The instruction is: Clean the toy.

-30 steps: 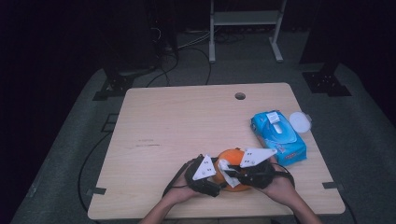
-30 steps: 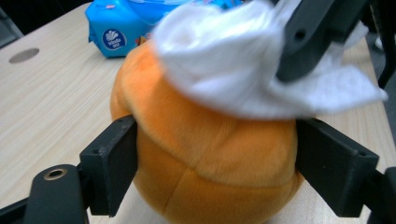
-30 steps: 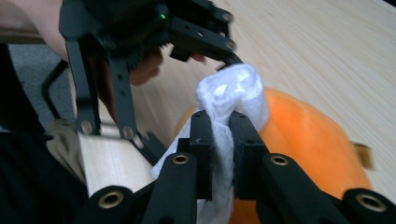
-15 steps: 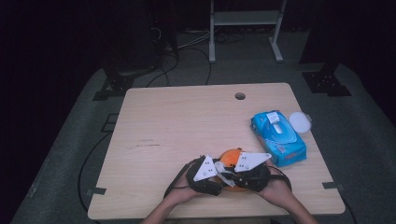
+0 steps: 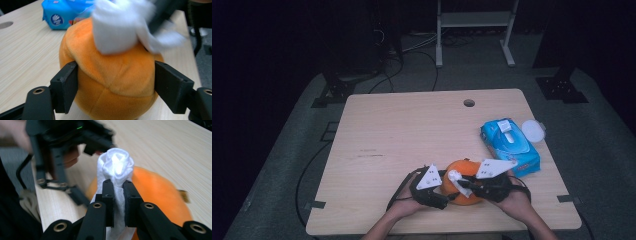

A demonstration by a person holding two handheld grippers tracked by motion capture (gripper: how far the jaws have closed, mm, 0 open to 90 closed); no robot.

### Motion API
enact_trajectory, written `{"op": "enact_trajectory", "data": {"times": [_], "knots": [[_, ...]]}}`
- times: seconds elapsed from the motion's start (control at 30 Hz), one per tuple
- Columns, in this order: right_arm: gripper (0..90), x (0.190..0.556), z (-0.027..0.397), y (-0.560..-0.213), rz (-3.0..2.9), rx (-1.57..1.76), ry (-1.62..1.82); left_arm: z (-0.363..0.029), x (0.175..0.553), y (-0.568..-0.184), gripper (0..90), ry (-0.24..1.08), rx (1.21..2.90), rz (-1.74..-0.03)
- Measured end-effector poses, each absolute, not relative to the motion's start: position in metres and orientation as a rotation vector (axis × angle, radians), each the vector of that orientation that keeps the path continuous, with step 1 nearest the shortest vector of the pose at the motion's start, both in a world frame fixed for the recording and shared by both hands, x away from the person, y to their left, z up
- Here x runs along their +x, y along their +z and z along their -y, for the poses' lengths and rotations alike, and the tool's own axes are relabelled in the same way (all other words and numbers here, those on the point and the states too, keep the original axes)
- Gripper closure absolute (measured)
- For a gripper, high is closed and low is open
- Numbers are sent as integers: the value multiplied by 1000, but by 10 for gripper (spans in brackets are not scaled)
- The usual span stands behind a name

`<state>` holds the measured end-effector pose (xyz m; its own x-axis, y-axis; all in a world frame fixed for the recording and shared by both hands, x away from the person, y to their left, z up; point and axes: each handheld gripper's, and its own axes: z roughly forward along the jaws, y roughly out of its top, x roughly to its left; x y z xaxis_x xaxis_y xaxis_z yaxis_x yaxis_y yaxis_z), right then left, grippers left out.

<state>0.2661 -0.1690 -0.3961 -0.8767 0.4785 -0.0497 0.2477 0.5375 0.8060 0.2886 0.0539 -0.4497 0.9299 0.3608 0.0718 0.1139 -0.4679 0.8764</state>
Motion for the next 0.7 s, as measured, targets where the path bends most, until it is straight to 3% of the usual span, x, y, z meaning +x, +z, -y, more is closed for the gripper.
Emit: {"op": "enact_trajectory", "data": {"times": [0.43,0.7], "knots": [[807,271,207,-402,-2506,675,1125,-62,292,-452,268,281,2059,-360],[806,273,221,-400,-2543,685,1049,-63,297,-450,175,180,1979,-425]]}}
